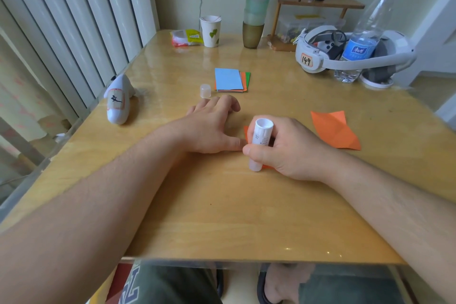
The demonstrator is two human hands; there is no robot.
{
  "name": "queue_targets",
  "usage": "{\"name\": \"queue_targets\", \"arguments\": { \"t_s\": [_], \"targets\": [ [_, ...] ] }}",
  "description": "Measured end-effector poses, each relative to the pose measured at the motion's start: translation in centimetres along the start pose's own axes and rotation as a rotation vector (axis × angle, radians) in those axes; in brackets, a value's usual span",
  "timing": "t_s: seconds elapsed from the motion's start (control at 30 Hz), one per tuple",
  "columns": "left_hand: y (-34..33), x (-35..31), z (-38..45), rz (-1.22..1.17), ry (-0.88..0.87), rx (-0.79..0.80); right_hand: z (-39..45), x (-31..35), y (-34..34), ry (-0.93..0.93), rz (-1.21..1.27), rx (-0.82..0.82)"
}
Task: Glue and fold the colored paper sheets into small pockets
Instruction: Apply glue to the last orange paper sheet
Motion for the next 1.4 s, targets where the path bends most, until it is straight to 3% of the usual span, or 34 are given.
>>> {"name": "queue_targets", "arguments": {
  "t_s": [0.13, 0.23, 0.5, 0.9, 1.07, 1.27, 1.4],
  "targets": [
    [0.0, 0.1, 0.1, 0.001, 0.016, 0.003, 0.1, -1.0, 2.2, 0.049, 0.255, -0.204],
    [-0.1, 0.2, 0.1, -0.004, 0.019, 0.013, 0.4, -1.1, 3.2, 0.032, 0.152, -0.31],
    [-0.3, 0.3, 0.3, -0.042, 0.039, 0.044, 1.0, -0.5, 1.2, -0.003, -0.066, -0.196],
    [-0.2, -0.3, -0.2, 0.016, 0.046, 0.02, -0.9, 0.1, -0.4, 0.046, -0.001, -0.008],
    [-0.3, -0.5, -0.2, 0.041, 0.043, 0.006, -2.2, -1.5, 2.9, 0.069, 0.284, -0.249],
    [-0.4, -0.3, -0.1, 0.051, 0.041, 0.027, -3.1, -2.4, 4.7, -0.025, 0.031, -0.236],
    [-0.4, -0.5, -0.2, 0.065, 0.037, 0.036, -3.4, -3.4, 4.3, -0.035, -0.009, -0.217]
  ]
}}
Point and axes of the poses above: each hand's wrist, its own z-axis towards the middle knuckle, its own y-axis out of the back of the hand, x = y × z, the point moved 9 cm from there along z, towards the middle knuckle, and after that the axes turned 13 degrees about x, right-handed, at the moved point
